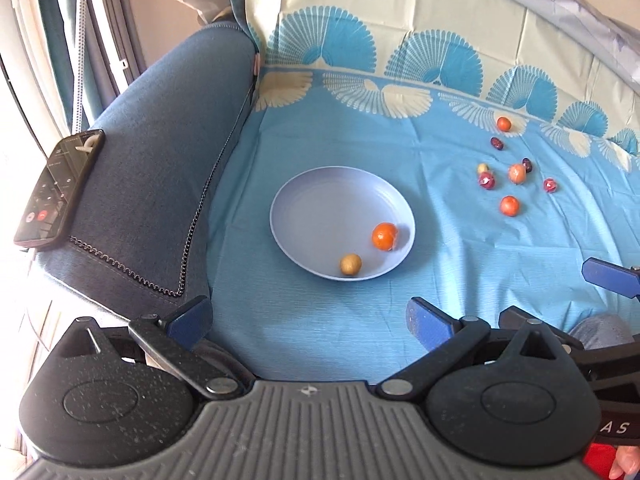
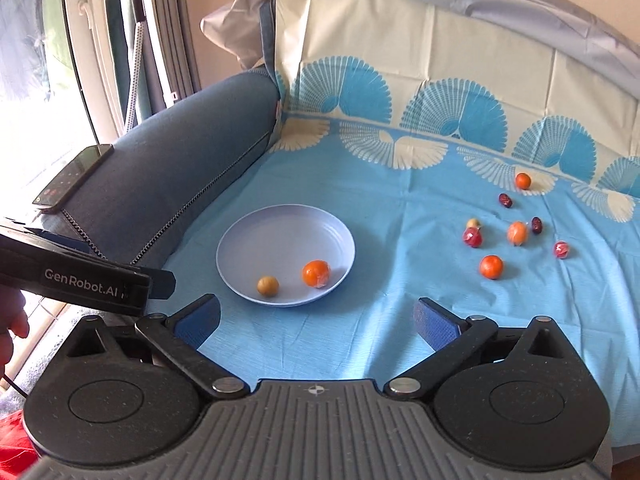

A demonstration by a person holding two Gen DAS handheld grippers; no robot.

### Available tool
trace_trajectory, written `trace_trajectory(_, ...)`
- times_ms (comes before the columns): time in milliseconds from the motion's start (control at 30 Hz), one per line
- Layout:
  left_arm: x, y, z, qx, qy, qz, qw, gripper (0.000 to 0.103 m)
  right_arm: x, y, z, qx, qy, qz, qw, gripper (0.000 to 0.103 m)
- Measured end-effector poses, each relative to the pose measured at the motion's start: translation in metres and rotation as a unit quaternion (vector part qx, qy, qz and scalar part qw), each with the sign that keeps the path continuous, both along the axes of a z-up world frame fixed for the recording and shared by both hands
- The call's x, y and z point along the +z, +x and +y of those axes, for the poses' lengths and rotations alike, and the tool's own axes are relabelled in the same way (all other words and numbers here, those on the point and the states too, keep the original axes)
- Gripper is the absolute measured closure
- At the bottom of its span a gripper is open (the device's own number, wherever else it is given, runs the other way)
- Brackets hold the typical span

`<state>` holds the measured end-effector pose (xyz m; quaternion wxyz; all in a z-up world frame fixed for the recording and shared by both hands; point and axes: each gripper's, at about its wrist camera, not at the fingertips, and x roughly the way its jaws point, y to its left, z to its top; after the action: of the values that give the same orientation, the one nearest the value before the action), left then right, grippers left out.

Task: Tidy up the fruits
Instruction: 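Lift both tools away from the plate toward the remaining fruits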

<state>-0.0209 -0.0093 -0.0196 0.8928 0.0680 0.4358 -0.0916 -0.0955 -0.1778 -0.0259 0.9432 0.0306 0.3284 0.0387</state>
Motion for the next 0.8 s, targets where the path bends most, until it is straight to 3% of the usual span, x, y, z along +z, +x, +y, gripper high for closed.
trace_trajectory(267,0.008,-0.024,0.000,-0.004,0.004,-0.008,1.0000,0.000,0.008,-0.025,0.004,0.002,0.001,-0.022,1.000,0.001)
trace_trajectory(800,0.007,-0.022,-0.002,-0.011,0.007,-0.008,0.9999,0.000,0.010,-0.028,0.004,0.000,-0.003,-0.024,1.000,0.001)
